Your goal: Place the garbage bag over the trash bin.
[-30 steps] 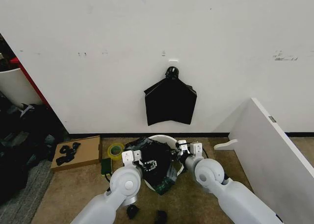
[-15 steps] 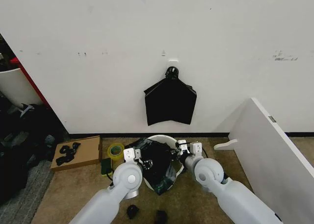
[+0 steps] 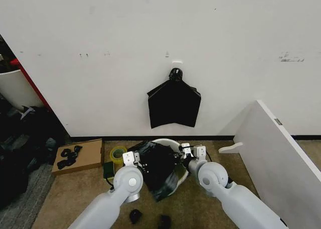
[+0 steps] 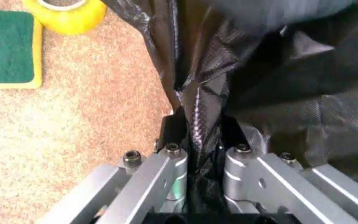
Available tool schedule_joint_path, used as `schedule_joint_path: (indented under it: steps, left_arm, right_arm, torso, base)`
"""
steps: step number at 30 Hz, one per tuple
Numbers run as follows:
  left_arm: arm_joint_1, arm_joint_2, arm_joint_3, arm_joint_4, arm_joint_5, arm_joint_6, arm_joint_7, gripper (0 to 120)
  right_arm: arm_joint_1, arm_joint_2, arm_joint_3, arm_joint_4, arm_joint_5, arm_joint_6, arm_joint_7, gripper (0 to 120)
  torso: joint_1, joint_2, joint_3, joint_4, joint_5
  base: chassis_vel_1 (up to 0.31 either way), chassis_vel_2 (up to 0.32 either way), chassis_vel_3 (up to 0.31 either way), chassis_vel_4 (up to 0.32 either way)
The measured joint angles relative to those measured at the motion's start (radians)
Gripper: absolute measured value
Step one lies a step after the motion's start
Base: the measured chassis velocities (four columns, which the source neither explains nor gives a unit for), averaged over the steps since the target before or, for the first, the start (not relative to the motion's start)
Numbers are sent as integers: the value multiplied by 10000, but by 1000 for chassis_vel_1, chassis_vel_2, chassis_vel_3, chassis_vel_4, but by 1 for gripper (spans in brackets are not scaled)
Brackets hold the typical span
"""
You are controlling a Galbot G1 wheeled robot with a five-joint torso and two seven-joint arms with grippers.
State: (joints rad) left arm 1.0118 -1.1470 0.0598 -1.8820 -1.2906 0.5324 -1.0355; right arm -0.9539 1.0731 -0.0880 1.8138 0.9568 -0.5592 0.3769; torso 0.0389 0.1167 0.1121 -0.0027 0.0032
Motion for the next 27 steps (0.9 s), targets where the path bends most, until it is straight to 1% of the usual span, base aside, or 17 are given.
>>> schedule_joint_path:
  steps: [1,6,12,16,22,27]
  left_arm:
    - [12,30,-18,2,30,-43,97,4]
    - [28,134,-69,-48,196,-125,380,4]
    - [4,487,-337,-210,556,-279,910,4]
    - [104,882,-594,-439,1188,-506,1487,4]
    - [402,1120,-1083,-674,1334,-763,1744,4]
    - [693,1332,-1295,-977,1371,-850,1913,4]
  right_arm:
    - [-4,-7,7,36,0,4,5,0]
    - [-23,-32,106,219,18,10,25,0]
    - [-173,-113,549,937,135,10,69,0]
    - [-494,-218,1136,1589,305,-5,113,0]
    - [-959,-495,1879,2170,489,-17,120,0]
    - [-1287,-763,2088,2198,396,-15,28,0]
  torso:
    - [0,0,0,1,5]
    - [0,0,1,0,3]
    - [0,0,0,2,3]
    - [0,0,0,1,3]
    - [0,0,0,0,2]
    - [0,0,0,1,3]
  base:
    - [0,0,0,0]
    - [0,0,0,0]
    - [0,0,0,0]
    - [0,0,0,0]
    - [0,0,0,0]
    - [0,0,0,0]
